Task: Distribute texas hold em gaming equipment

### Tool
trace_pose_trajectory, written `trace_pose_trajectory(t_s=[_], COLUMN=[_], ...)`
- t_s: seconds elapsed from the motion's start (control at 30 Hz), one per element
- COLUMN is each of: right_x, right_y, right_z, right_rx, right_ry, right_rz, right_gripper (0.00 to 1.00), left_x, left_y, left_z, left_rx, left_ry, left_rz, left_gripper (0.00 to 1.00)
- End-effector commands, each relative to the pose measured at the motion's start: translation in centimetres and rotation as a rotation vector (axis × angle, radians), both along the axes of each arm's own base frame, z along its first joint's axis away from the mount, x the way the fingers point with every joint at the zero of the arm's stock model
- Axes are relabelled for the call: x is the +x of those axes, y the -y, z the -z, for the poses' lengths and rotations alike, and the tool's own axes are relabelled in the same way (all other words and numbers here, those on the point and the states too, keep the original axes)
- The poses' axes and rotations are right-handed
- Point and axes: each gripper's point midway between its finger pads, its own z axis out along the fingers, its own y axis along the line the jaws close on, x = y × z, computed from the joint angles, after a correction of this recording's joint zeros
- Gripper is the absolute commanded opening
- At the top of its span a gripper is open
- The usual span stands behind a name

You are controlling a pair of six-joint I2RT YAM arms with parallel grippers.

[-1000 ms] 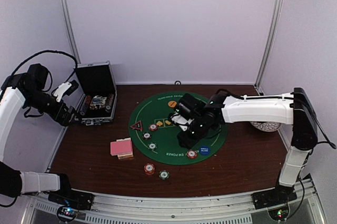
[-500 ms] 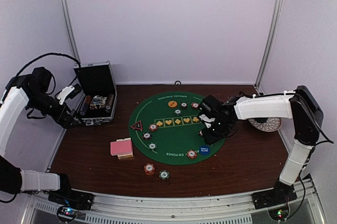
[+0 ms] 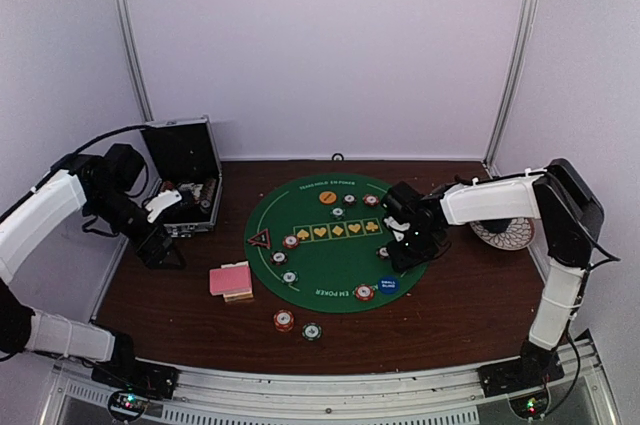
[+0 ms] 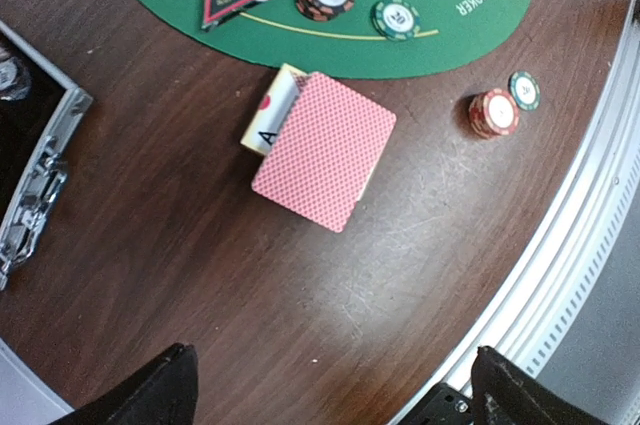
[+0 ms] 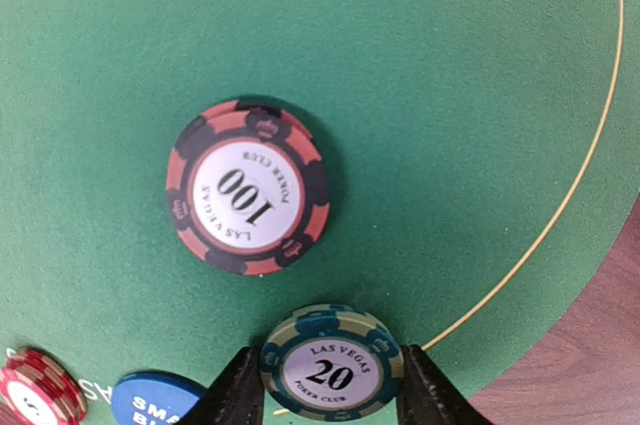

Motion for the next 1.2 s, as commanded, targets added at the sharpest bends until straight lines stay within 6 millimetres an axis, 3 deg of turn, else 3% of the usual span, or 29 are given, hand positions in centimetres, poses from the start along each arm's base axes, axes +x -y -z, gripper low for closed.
trace_pose_trajectory(t_s=[0.0,0.13,0.4,0.53,0.73,1.17], right_x=[0.3,1.0,1.9,1.8,1.4,0.6], right_y=[0.8,0.6,-1.0,-2.0,-2.9,-4.0], right_z=[0.3,-2.7,-10.3,-12.9,-14.7,-15.7], right_rx=[-0.021,0.012,0.146,0.21,0.263,0.278], right_ry=[0.005,0.066,0.18,0.208,0.235,0.244], right_rz=[0.049,0.085,0.124,0.127,0.124,0.092], right_gripper=[0.66,0.84,0.91,0.97,1.0,1.0], left_x=[0.9,1.1,3.1,3.8,3.6,3.7], left_y=[1.4,3.1,4.4,4.7,5.1,5.8], left_z=[2.5,4.2,7.1,8.2,9.3,11.3], left_rx=[0.069,0.117,0.177,0.194,0.181,0.181], left_ry=[0.011,0.026,0.077,0.088,0.116,0.116], left_rz=[0.082,0.161,0.266,0.313,0.398,0.503], left_gripper=[0.98,0.98,0.98,0.97,0.98,0.97])
